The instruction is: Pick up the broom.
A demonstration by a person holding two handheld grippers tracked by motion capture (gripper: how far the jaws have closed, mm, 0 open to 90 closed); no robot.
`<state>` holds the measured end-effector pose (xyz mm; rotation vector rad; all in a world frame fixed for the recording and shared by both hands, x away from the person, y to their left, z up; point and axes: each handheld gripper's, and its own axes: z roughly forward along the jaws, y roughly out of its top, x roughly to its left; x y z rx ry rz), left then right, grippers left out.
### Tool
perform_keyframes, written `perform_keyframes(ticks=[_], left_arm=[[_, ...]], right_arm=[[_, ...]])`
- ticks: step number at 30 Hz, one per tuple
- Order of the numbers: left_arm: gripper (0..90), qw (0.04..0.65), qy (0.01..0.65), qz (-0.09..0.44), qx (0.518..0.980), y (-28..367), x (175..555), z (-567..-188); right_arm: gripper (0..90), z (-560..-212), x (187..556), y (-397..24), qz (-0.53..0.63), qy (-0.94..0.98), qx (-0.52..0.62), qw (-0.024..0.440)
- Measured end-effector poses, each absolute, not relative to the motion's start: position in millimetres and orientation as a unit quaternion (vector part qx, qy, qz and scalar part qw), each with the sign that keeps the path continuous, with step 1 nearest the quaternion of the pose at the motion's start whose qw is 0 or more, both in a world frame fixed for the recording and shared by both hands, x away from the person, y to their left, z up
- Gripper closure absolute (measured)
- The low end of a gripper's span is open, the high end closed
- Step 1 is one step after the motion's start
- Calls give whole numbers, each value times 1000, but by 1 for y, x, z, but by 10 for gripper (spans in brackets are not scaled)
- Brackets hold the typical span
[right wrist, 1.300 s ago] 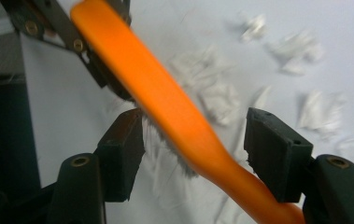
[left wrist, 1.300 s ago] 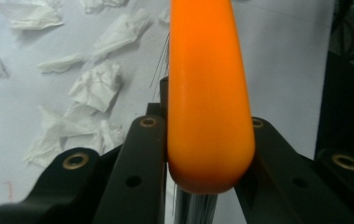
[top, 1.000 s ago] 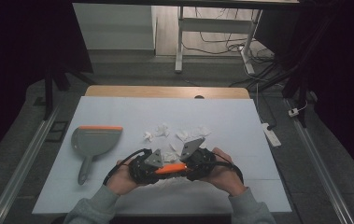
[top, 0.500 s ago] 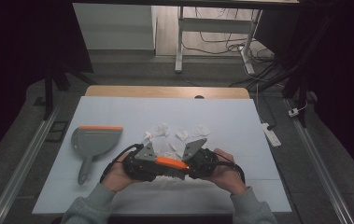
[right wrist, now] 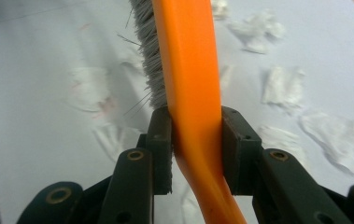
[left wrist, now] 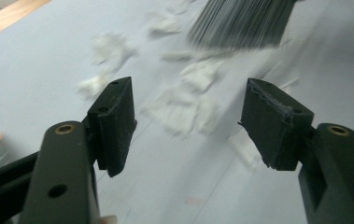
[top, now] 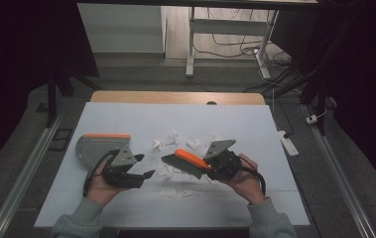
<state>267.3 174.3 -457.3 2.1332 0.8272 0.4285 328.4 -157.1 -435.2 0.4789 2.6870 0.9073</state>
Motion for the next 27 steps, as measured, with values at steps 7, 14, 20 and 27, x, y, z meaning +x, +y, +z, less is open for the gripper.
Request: perform_keyframes(ticks=[7, 14, 20, 27], left_arm=[[357, 400, 375, 167, 819, 206, 263, -468], [357, 390, 393, 170, 815, 221, 255, -480], [358, 386, 405, 169, 811, 230, 252, -489], [358, 384, 412, 170, 808, 238, 249, -495]], right_arm=[[676, -433, 334, -163, 322, 916, 190, 148], [676, -433, 337, -167, 332, 905, 211, 162], [676, -434, 340, -172, 337, 898, 231, 166], [677, -432, 347, -186, 337, 887, 260, 180]])
